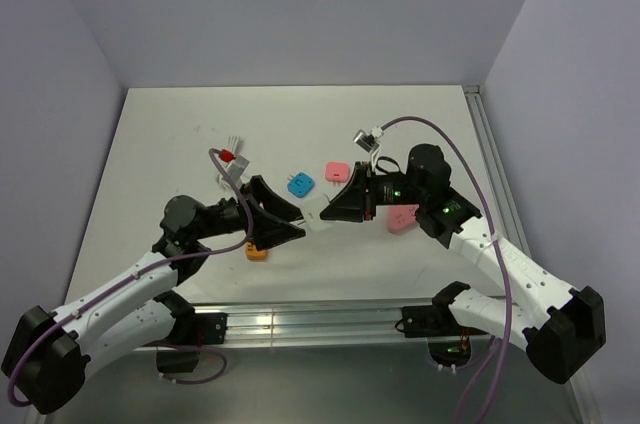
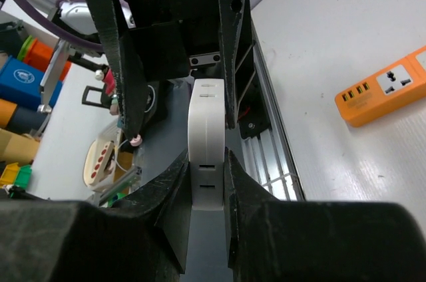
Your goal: Insert the plug
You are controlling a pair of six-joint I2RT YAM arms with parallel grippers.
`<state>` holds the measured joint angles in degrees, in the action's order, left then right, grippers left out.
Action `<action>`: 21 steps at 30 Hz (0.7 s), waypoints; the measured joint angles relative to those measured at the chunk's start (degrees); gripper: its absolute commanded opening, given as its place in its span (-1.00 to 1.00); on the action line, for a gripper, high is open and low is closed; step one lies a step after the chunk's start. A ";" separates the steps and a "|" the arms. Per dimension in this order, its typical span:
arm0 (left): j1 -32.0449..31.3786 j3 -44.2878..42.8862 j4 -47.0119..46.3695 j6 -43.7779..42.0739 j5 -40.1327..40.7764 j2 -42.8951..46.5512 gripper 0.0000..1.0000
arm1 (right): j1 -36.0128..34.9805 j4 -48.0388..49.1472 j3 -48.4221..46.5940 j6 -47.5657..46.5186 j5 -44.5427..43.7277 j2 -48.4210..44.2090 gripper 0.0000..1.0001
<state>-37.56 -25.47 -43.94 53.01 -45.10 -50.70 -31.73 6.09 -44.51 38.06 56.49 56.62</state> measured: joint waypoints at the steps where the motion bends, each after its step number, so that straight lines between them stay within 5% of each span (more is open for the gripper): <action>1: 0.00 0.00 -0.11 -0.02 0.00 0.00 0.45 | 0.02 0.68 0.02 0.35 0.17 0.07 -1.00; 8: 0.00 0.02 -1.79 0.26 -0.02 -0.42 0.12 | 0.00 4.07 0.09 3.10 1.16 0.61 -1.00; 11: 0.04 0.17 -2.40 0.33 0.22 -0.70 -0.52 | -0.02 6.10 0.48 4.50 2.45 0.79 -1.00; 12: 0.04 0.39 -2.62 0.48 0.39 -0.90 -0.95 | -0.02 6.86 0.68 4.79 2.97 0.76 -1.00; 21: 0.07 2.01 -4.83 1.25 -0.07 -0.20 -0.92 | 0.26 11.28 1.86 6.64 5.60 0.74 -1.00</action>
<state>-37.50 -23.46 -48.77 54.26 -45.17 -50.89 -31.46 17.37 -42.65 44.71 62.08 57.36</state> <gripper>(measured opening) 0.043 0.273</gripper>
